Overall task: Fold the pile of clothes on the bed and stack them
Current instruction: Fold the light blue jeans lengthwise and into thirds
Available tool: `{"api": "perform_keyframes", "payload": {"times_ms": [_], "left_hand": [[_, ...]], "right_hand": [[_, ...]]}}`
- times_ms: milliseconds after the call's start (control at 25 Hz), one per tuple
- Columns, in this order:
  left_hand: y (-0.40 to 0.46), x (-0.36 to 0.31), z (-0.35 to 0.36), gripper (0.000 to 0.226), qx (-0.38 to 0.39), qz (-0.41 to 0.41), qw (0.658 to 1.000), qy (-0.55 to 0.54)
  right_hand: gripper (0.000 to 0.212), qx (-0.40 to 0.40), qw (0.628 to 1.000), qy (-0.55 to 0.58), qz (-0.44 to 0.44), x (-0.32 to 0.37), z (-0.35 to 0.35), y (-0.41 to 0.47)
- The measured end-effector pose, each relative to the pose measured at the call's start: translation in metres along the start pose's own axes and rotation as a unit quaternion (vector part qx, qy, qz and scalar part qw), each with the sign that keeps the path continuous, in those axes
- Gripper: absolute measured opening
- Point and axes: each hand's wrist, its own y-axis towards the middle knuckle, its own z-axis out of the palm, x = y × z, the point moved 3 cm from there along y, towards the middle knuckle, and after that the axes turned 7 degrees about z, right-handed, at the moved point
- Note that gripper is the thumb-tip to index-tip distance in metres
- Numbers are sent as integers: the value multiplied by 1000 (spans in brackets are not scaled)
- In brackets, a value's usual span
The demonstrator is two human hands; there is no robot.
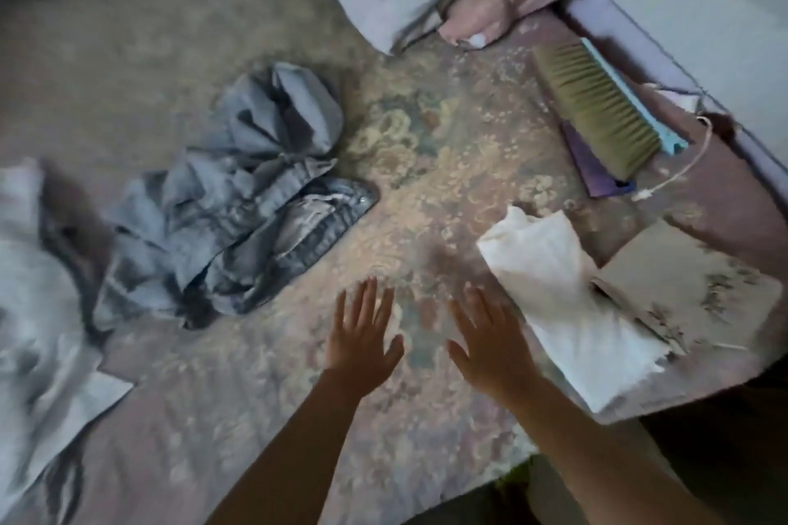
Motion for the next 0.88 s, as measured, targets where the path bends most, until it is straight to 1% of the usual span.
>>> {"api": "perform_keyframes", "payload": {"times_ms": [40, 120, 160, 200, 240, 280, 320, 440, 520, 560, 600, 640, 720, 760, 800, 880], "left_hand": [[-32, 27, 9, 68, -7, -34, 999, -5], [-92, 79, 29, 68, -40, -89, 995, 0], [-116, 104, 40, 70, -52, -109, 993, 12], [-133, 128, 51, 71, -61, -122, 990, 23], [-143, 146, 61, 72, -65, -138, 988, 24], [-147, 160, 70, 74, -58, -158, 986, 18], [-148, 168, 81, 77, -42, -180, 983, -4], [-145, 165, 115, 82, -30, -216, 973, -79], [-146, 164, 131, 83, -46, -223, 969, -100], [-146, 165, 135, 82, -64, -229, 965, -107], [-146, 166, 134, 81, -77, -229, 964, -110], [-146, 166, 136, 80, -88, -228, 963, -112], [-146, 167, 137, 81, -112, -233, 959, -111], [-146, 168, 136, 83, -110, -232, 959, -117], [-146, 167, 137, 84, -112, -225, 961, -112], [-148, 168, 137, 85, -110, -223, 963, -108]], "right_hand": [[60, 35, 999, 0, -19, 27, 8, 8], [60, 54, 996, -20, -67, 83, 21, 24], [59, 48, 995, -25, -89, 111, 27, 32], [56, 56, 991, -43, -114, 134, 33, 43], [55, 81, 987, -54, -127, 152, 38, 56], [56, 85, 985, -68, -137, 168, 40, 69], [57, 73, 983, -85, -147, 184, 39, 81], [58, 7, 976, -96, -195, 225, 26, 120], [56, -70, 962, -100, -243, 258, 15, 150], [56, -123, 950, -108, -267, 275, 7, 166], [58, -160, 938, -128, -282, 290, -1, 181], [62, -161, 935, -158, -274, 304, -5, 195], [70, -130, 938, -215, -237, 325, -11, 217], [72, -121, 933, -251, -229, 333, -12, 222], [70, -123, 924, -277, -234, 339, -14, 222], [53, -132, 908, -294, -268, 344, -22, 218]]}}
